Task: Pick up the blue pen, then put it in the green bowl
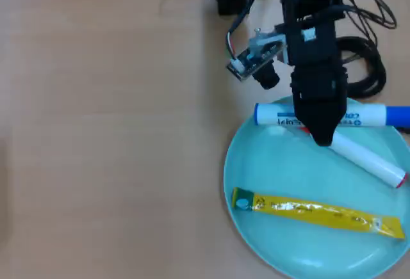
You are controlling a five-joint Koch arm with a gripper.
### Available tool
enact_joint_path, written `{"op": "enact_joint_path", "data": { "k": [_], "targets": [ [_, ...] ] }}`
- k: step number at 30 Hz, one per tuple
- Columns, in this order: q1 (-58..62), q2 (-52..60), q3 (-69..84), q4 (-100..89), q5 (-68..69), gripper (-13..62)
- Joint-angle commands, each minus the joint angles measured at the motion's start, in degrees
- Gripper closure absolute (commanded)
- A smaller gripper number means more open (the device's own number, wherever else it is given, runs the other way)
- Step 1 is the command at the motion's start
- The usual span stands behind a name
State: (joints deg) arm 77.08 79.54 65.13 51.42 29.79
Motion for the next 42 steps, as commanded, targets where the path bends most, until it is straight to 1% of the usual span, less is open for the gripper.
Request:
{"op": "enact_joint_path", "data": {
  "k": [1, 7, 19, 26, 32, 35, 42],
  "targets": [
    [-0.3, 0.3, -0.8, -9.8, -0.6, 56.1],
    [0.4, -4.9, 3.3, -16.1, -0.6, 56.1],
    [0.0, -12.3, 4.1, -17.4, -0.5, 56.2],
    [-0.4, -15.8, 4.4, -17.6, -0.4, 56.0],
    [-1.1, -16.2, 6.3, -20.2, -0.4, 55.3],
    [-1.2, -16.2, 8.8, -24.6, -0.5, 51.9],
    [-1.6, -16.9, 10.3, -25.9, -0.5, 38.8]
  ]
}}
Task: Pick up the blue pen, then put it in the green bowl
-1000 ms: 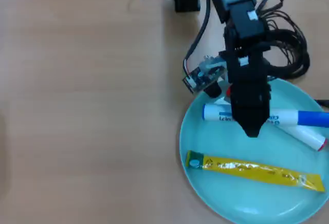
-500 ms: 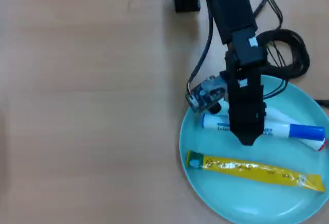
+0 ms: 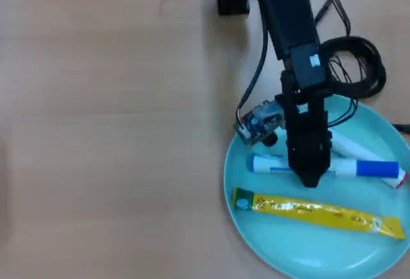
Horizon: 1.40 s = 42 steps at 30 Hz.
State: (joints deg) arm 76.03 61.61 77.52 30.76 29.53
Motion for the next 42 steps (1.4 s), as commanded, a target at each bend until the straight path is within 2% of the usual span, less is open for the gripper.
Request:
{"op": "enact_joint_path", "data": {
  "k": [1, 14, 17, 30, 42],
  "targets": [
    [-0.5, 1.1, -2.1, -5.3, -0.3, 36.7],
    [-1.0, 1.2, -1.5, -4.3, -0.3, 4.0],
    [-1.0, 1.4, -1.1, -3.1, -0.3, -0.7],
    [-2.1, 2.4, -1.0, 5.5, -0.4, -0.7],
    [-8.7, 20.6, -1.5, 21.5, -0.8, -0.5]
  ]
}}
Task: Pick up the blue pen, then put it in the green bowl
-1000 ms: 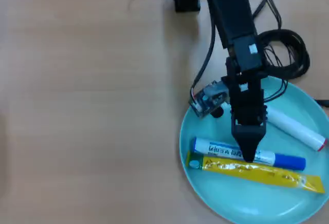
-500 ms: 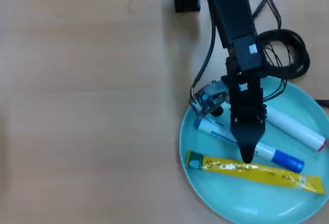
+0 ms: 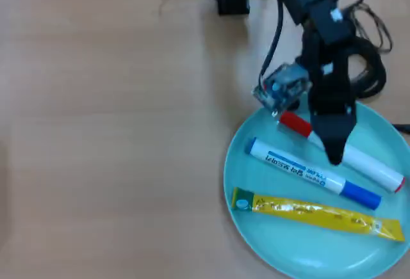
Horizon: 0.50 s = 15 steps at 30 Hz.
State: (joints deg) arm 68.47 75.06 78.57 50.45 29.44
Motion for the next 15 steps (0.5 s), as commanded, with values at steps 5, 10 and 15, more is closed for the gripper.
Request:
{"op": "enact_joint_path", "data": {
  "k": [5, 10, 15],
  "targets": [
    [-2.5, 14.9, -0.4, 5.1, -7.3, -0.5],
    [-2.1, 23.2, 5.5, 6.9, -13.7, -0.5],
    [1.1, 32.1, 11.4, 9.1, -27.2, -0.4]
  ]
}}
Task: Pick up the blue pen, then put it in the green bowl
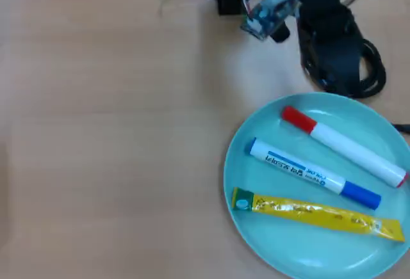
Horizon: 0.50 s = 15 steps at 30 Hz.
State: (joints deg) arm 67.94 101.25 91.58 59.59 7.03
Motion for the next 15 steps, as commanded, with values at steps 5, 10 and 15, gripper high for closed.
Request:
{"op": "enact_joint_path", "data": {
  "k": [5, 10, 15],
  "targets": [
    [7.8, 13.0, 7.3, -0.6, -8.7, -0.4],
    [17.0, 16.8, 16.3, -3.0, -11.5, -0.4],
    [22.9, 17.8, 27.5, -14.2, -12.0, -0.4]
  ]
}}
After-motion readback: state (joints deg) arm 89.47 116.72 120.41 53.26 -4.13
